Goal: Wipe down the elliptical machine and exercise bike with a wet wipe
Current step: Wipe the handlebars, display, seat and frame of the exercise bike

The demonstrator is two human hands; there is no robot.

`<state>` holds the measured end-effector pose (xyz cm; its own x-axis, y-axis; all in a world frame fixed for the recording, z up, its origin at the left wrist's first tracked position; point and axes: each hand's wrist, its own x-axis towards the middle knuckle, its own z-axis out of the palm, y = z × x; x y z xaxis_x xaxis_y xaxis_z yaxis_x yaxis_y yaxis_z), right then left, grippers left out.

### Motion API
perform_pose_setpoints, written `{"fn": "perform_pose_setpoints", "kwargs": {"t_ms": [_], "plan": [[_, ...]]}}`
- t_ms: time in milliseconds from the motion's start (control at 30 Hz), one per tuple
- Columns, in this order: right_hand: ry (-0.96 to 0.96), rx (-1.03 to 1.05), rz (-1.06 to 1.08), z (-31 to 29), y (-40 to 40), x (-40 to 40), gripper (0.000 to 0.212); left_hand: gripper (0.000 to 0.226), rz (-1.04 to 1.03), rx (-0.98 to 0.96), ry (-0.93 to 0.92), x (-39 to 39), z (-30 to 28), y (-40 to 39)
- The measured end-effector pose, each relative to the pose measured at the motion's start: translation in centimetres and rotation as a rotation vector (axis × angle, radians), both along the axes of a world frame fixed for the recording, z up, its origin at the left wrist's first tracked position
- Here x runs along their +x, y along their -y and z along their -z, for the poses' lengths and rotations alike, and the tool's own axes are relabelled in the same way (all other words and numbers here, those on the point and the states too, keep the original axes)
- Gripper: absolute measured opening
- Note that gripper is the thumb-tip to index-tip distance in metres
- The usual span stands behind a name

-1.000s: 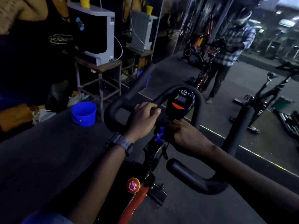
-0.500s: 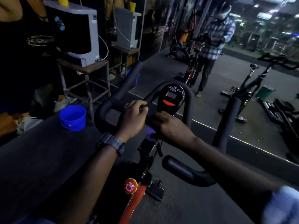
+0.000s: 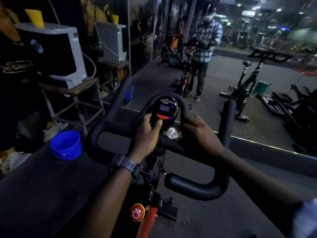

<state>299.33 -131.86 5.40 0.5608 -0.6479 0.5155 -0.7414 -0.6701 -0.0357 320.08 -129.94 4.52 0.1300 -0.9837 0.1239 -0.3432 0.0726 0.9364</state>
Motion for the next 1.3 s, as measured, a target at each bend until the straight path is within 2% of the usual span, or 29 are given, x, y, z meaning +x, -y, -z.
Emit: {"fn": "perform_pose_setpoints", "kwargs": {"t_ms": [67,100,200,333,400,467,533,633,700,833,933,1000,1133,1233,1300], "plan": [[0.145,0.002,0.115,-1.2,1.7,0.9,0.007,0.052,-0.031,0.007,-0.039,-1.3,-0.1,0.1],[0.154,-0.021,0.153,-1.5,2.2,1.2,0.005,0.055,-0.055,-0.015,-0.04,-1.5,0.2,0.2],[0.1,-0.027,0.119,-0.2,0.5,0.2,0.016,0.07,-0.098,-0.098,0.028,-2.6,1.4,0.6],[-0.041,-0.078,-0.006,0.9,-2.5,-1.8,0.016,0.088,-0.126,-0.157,0.076,-3.0,2.0,0.8],[0.068,-0.044,0.071,-0.6,0.3,-1.7,0.014,0.093,-0.127,-0.171,0.047,-2.8,2.0,1.4],[0.23,0.004,0.199,-2.2,3.8,-1.2,0.02,0.087,-0.12,-0.172,-0.012,-2.8,1.8,2.2],[0.316,0.1,0.232,-2.4,5.4,-0.9,0.022,0.067,-0.122,-0.183,-0.082,-2.9,1.2,3.1],[0.276,0.187,0.106,0.2,2.6,-1.8,0.02,0.037,-0.115,-0.196,-0.218,-2.9,0.3,4.4],[0.275,0.25,0.019,1.4,-0.2,-2.6,0.023,0.028,-0.08,-0.181,-0.318,-2.7,0.2,5.0],[0.312,0.189,0.094,-1.3,4.2,-1.8,0.016,0.041,-0.067,-0.189,-0.413,-2.6,0.5,5.5],[0.511,0.143,0.216,-3.1,7.5,-1.0,0.006,0.049,-0.055,-0.151,-0.46,-2.4,0.4,5.6],[0.627,0.208,0.257,-1.5,5.4,-0.9,0.01,0.056,-0.041,-0.098,-0.525,-2.2,0.1,5.7],[0.697,0.466,0.2,1.5,-0.3,-1.8,0.031,0.063,-0.173,-0.095,-0.378,-1.0,-0.5,7.3],[0.758,0.402,0.325,-0.1,3.8,-1.5,0.028,0.086,-0.219,-0.198,-0.184,0.3,-0.3,9.1],[0.816,0.335,0.343,-1.9,6.8,-0.8,0.016,0.085,-0.193,-0.284,-0.11,0.5,-0.3,10.0]]}}
